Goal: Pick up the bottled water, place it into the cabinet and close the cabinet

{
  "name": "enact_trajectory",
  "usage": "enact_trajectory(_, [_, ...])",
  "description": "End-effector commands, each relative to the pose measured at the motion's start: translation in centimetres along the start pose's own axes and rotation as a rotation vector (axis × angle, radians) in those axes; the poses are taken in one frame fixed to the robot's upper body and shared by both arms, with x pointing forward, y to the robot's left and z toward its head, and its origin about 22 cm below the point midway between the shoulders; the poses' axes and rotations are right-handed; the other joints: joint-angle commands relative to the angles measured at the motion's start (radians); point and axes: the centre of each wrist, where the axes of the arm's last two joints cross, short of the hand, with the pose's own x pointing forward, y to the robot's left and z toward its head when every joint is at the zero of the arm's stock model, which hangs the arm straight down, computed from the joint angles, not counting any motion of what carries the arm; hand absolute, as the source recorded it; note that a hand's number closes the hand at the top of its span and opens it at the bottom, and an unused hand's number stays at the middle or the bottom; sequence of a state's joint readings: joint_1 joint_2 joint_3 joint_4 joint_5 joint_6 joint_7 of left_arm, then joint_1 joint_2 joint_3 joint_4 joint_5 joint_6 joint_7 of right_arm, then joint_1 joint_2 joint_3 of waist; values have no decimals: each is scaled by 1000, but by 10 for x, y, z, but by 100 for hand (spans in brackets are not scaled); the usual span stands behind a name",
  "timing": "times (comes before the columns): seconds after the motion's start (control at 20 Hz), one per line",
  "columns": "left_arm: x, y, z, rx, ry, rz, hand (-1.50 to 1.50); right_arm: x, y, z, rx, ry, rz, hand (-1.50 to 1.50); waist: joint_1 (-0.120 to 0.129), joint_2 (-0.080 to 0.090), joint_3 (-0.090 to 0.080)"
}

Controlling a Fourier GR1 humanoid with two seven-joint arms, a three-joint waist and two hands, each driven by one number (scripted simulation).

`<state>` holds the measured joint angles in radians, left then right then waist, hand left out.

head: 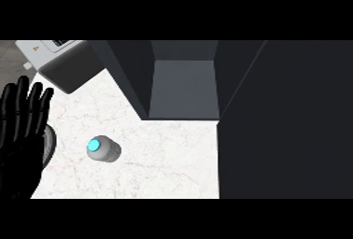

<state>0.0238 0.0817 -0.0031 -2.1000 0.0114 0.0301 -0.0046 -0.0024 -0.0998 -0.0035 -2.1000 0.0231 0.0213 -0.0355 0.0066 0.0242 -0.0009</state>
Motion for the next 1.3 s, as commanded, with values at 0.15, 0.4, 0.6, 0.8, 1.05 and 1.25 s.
enact_trajectory(0.15, [15, -12, 14, -337, -62, 79, -150, 4, -2, 19, 0, 7, 16, -150, -9, -28, 0])
enact_trajectory(0.4, [-25, -32, 46, -308, 375, 291, -150, -9, 22, 48, 13, 277, -344, -150, -22, -21, 2])
enact_trajectory(0.6, [-11, -16, 62, -319, 434, 336, -150, 22, 18, 62, 19, 309, -392, -150, -13, -29, 0])
enact_trajectory(0.8, [-1, 2, 78, -321, 419, 315, -150, 30, 14, 79, -18, 312, -405, -150, -8, -28, 1])
enact_trajectory(1.05, [7, -1, 87, -319, 422, 305, -150, 14, 17, 76, 5, 308, -402, -150, -4, -26, 1])
enact_trajectory(1.25, [4, 30, 95, -316, 423, 272, -150, 31, 14, 92, -21, 312, -410, -150, -7, -27, 1])
